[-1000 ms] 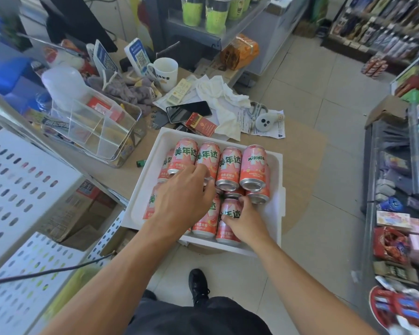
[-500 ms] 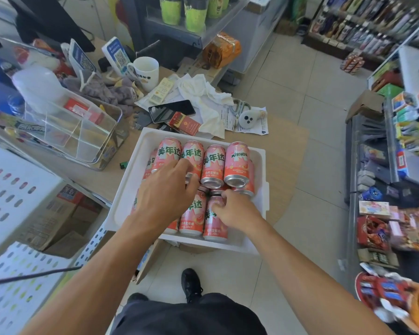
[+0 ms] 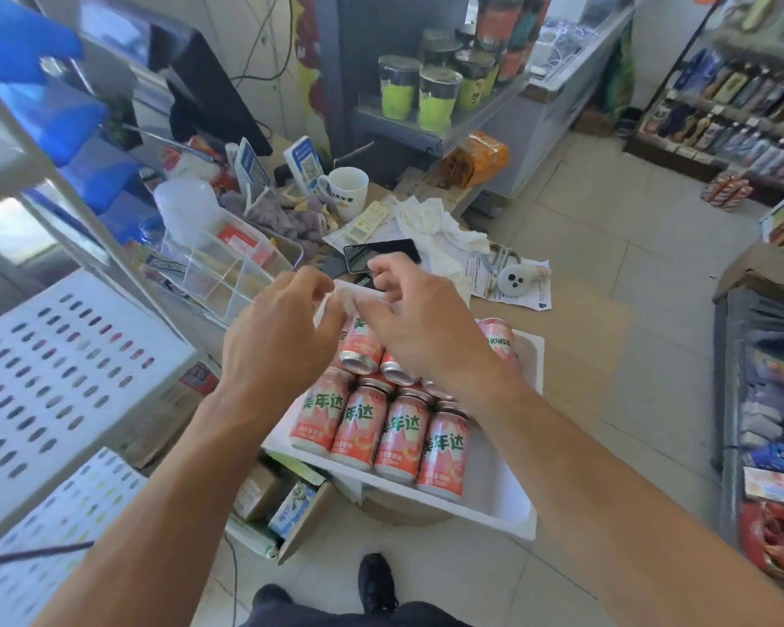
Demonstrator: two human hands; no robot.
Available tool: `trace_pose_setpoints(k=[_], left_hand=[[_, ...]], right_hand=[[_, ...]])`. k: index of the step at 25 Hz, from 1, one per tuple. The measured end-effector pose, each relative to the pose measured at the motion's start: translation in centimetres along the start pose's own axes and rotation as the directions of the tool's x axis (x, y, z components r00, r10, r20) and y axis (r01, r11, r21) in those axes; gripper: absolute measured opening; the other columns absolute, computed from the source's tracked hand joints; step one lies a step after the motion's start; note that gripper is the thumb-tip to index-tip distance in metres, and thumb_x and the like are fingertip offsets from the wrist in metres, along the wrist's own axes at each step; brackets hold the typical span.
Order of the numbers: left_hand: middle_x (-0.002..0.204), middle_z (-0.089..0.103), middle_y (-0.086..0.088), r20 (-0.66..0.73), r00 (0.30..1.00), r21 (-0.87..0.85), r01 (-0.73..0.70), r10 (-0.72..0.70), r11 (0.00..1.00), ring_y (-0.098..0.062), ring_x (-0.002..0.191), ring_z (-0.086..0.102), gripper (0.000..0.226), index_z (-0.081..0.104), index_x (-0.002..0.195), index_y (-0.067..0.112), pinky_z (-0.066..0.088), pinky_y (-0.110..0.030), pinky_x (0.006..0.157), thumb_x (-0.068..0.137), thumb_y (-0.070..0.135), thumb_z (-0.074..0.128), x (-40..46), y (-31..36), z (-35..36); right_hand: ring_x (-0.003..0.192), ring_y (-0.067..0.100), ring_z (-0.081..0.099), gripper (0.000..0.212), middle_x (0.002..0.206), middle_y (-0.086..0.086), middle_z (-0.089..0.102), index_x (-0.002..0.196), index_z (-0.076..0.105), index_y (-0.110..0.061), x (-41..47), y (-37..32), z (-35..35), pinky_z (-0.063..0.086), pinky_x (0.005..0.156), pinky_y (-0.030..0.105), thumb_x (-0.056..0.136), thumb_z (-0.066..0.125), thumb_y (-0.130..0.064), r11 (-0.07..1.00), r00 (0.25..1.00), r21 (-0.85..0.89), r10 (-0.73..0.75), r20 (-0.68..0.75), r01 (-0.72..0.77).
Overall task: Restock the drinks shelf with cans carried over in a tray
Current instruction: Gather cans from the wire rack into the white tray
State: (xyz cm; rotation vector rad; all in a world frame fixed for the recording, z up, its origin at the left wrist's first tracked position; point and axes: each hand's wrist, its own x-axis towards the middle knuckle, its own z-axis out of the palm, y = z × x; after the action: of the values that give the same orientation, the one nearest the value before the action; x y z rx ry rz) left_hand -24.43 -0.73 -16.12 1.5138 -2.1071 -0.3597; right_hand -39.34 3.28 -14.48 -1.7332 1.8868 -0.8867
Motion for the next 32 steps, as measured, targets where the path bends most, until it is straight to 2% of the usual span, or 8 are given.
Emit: trace_pose_setpoints(k=[7,10,14,16,20,24,28,32], left_hand=[[0.101,0.065,0.004,-0.261,0.956,-0.001,0.142,-0.137,0.990,-0.017,0.089,0.059,0.021,0.062,0.105,0.023,0.049,-0.038,0.078,0.094,0.037,0.050,-0.3,-3.8,-8.7],[0.101,0.065,0.006,-0.361,0.912,0.018,0.218,-0.196,0.976,-0.017,0.092,0.060,0.020,0.062,0.104,0.024,0.047,-0.035,0.079,0.094,0.037,0.051,-1.0,-5.6,-13.0],[0.099,0.064,0.006,-0.501,0.822,-0.001,0.314,-0.272,0.949,-0.018,0.089,0.060,0.017,0.062,0.103,0.025,0.047,-0.034,0.079,0.093,0.035,0.053,-3.4,-8.8,-19.6],[0.101,0.064,0.007,-0.559,0.777,0.004,0.351,-0.289,0.936,-0.015,0.090,0.059,0.018,0.062,0.104,0.024,0.045,-0.032,0.078,0.093,0.034,0.052,-5.1,-10.6,-22.4],[0.099,0.063,0.010,-0.641,0.675,0.010,0.484,-0.366,0.875,-0.012,0.087,0.057,0.018,0.061,0.105,0.027,0.038,-0.029,0.075,0.093,0.036,0.053,-8.5,-14.0,-26.8],[0.097,0.065,0.010,-0.708,0.600,0.021,0.545,-0.373,0.838,-0.013,0.085,0.061,0.017,0.062,0.102,0.027,0.046,-0.032,0.074,0.091,0.036,0.053,-11.4,-18.0,-30.0],[0.096,0.063,0.011,-0.709,0.603,0.053,0.562,-0.365,0.825,-0.011,0.082,0.060,0.015,0.059,0.097,0.028,0.048,-0.033,0.068,0.092,0.039,0.051,-12.3,-20.9,-31.8],[0.096,0.060,0.013,-0.697,0.615,0.067,0.569,-0.370,0.820,-0.010,0.081,0.059,0.013,0.057,0.096,0.028,0.041,-0.029,0.062,0.094,0.039,0.051,-12.4,-23.4,-32.7]], right_hand=[[0.113,0.017,0.059,0.050,0.128,0.001,0.061,0.139,0.046,-0.020,4.7,-8.6,1.0,0.051,0.094,0.032,0.095,0.057,-0.040,0.934,0.938,-0.094,-0.347,-0.017,0.344],[0.115,0.018,0.057,0.049,0.131,0.002,0.059,0.140,0.045,-0.019,5.9,-12.5,2.4,0.047,0.094,0.029,0.096,0.055,-0.038,0.882,0.885,-0.085,-0.465,0.002,0.463],[0.115,0.017,0.053,0.047,0.131,0.003,0.057,0.140,0.044,-0.019,6.7,-19.1,6.0,0.034,0.080,0.024,0.097,0.053,-0.035,0.794,0.792,-0.014,-0.606,0.072,0.608],[0.115,0.017,0.053,0.048,0.130,0.003,0.057,0.139,0.045,-0.019,6.5,-22.6,8.4,0.035,0.082,0.025,0.095,0.055,-0.034,0.744,0.738,0.042,-0.668,0.094,0.667],[0.111,0.018,0.058,0.049,0.130,0.000,0.057,0.139,0.044,-0.023,5.4,-28.3,13.2,0.044,0.088,0.033,0.093,0.057,-0.035,0.674,0.659,0.168,-0.739,0.139,0.720],[0.108,0.018,0.058,0.051,0.130,0.000,0.056,0.139,0.041,-0.025,4.7,-33.3,17.9,0.043,0.085,0.032,0.093,0.058,-0.039,0.620,0.593,0.250,-0.784,0.183,0.743],[0.107,0.024,0.059,0.061,0.130,0.007,0.054,0.143,0.031,-0.028,5.0,-37.9,21.9,0.048,0.090,0.040,0.092,0.061,-0.042,0.612,0.574,0.289,-0.791,0.214,0.736],[0.115,0.032,0.054,0.071,0.134,0.013,0.044,0.147,0.023,-0.032,6.0,-42.0,25.7,0.044,0.086,0.038,0.090,0.063,-0.045,0.628,0.577,0.256,-0.778,0.249,0.735]])
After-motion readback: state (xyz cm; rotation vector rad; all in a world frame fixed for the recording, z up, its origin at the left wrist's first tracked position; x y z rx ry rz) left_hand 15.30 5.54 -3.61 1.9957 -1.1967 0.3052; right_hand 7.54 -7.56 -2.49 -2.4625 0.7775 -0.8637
